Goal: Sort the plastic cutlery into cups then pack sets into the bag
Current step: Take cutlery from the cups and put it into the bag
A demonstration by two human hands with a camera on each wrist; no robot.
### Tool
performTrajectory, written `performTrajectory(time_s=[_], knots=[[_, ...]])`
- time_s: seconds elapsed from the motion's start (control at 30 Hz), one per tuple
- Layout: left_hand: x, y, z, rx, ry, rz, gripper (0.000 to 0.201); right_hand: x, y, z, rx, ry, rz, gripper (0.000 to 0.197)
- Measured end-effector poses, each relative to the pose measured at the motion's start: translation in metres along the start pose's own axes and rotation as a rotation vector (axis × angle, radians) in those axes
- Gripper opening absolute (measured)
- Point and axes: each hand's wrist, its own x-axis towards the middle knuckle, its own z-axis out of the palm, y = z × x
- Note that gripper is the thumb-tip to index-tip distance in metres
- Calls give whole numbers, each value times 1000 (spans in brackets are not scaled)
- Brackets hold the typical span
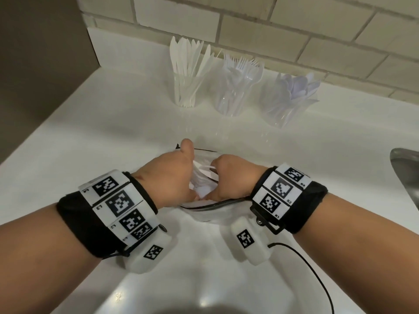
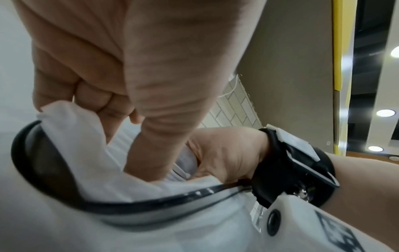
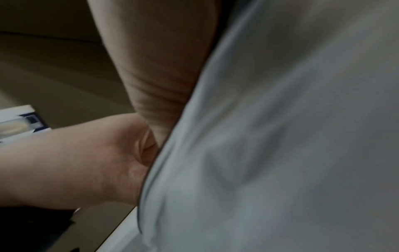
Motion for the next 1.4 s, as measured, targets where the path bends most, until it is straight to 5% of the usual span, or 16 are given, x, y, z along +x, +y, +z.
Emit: performTrajectory(time_s=[0.43,0.6,0.8,1.07,1.27,1.4], knots=[[1,-8,7,-33,-2,38,68,-8,-8,-8,13,-146,-73,35],[4,-12,7,-95,-4,-12,63,-16,1,-11,181,-131,-115,31],[3,-16,6,-84,51,-38,66,-11,8,-3,388,-44,-103,29],[-4,-19,-5,-43,76,-19,91,-19,23,7,1017,86,-155,41],[-9,-14,1,-2,22,5,91,-20,23,7,988,48,-175,44],[-13,-9,5,37,-12,24,86,-21,21,2,928,210,-212,51]])
